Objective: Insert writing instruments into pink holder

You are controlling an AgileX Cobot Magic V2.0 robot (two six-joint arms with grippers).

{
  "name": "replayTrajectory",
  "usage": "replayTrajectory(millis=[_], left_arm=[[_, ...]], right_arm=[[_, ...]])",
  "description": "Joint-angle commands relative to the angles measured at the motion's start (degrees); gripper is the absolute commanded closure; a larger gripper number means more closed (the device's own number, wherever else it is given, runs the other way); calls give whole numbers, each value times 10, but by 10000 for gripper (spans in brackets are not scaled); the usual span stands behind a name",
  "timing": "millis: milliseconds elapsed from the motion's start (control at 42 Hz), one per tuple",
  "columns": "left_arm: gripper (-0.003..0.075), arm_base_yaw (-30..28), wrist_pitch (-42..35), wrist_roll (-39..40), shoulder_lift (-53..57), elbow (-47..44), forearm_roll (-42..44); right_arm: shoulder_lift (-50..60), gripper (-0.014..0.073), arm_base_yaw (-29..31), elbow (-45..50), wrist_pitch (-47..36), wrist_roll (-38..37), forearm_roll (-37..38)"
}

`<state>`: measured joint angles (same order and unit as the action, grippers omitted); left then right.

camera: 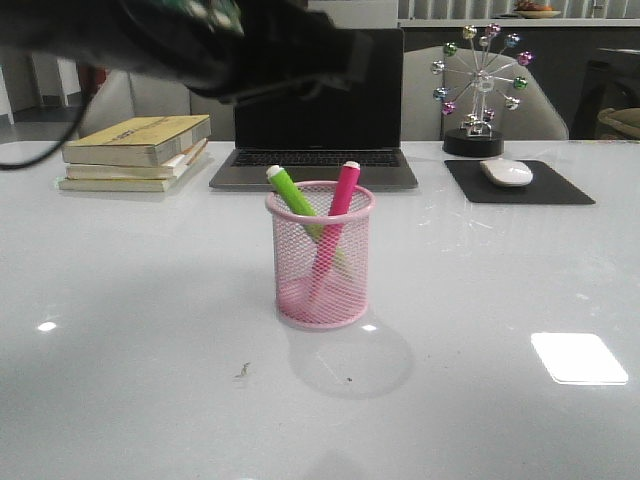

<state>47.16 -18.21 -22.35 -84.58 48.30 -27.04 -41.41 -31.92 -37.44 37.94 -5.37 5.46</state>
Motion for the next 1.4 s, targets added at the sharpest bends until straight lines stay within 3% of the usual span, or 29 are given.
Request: replayTrajectory(millis=[0, 214, 500, 690, 857, 1071, 1214, 1381], left_arm=[[304, -21, 88, -4, 95, 15, 12], [304, -54, 348, -4, 240, 15, 93], [304, -123, 587, 9, 354, 15, 124], [304, -201, 682, 160, 384, 15, 257], [304, -263, 731, 171, 390, 15, 281], [314, -299, 733, 171, 390, 15, 279], [421, -299, 732, 171, 390, 15, 276], [615, -299, 723, 171, 390, 15, 270]], right_arm=[[4, 178, 0, -16, -39, 3, 5], [4, 178, 0, -16, -39, 3, 5], [4, 178, 0, -16, -39, 3, 5], [4, 178, 0, -16, -39, 3, 5], [4, 178, 0, -16, -40, 3, 5], [4, 195, 0, -16, -38, 3, 6], [4, 351, 0, -16, -36, 3, 6], [4, 547, 0, -16, -37, 3, 6]])
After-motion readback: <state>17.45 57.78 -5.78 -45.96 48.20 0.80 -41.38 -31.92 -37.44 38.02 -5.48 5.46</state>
